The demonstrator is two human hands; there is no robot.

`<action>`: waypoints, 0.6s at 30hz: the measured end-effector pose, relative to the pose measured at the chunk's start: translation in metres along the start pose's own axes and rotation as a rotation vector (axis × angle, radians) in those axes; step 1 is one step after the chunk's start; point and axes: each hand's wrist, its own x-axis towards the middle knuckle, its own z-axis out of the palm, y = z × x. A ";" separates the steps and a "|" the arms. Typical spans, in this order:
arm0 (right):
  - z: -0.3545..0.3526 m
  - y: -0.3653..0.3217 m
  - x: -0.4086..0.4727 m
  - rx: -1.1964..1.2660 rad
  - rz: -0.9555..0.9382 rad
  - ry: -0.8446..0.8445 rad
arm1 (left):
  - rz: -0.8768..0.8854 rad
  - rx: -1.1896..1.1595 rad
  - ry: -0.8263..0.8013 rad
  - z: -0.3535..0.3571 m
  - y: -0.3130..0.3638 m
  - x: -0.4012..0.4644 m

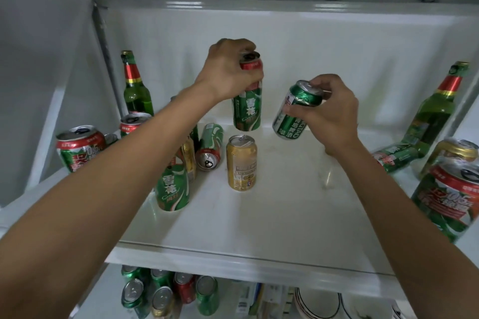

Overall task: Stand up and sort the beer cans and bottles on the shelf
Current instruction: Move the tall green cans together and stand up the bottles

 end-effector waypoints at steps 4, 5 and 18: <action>-0.007 -0.022 -0.004 0.022 -0.039 -0.028 | 0.048 -0.011 0.130 -0.035 0.006 -0.014; -0.009 -0.028 -0.006 0.023 -0.044 -0.046 | 0.060 -0.021 0.152 -0.044 0.008 -0.019; -0.005 -0.044 -0.082 0.011 -0.093 -0.322 | 0.142 -0.007 0.045 -0.097 0.018 -0.101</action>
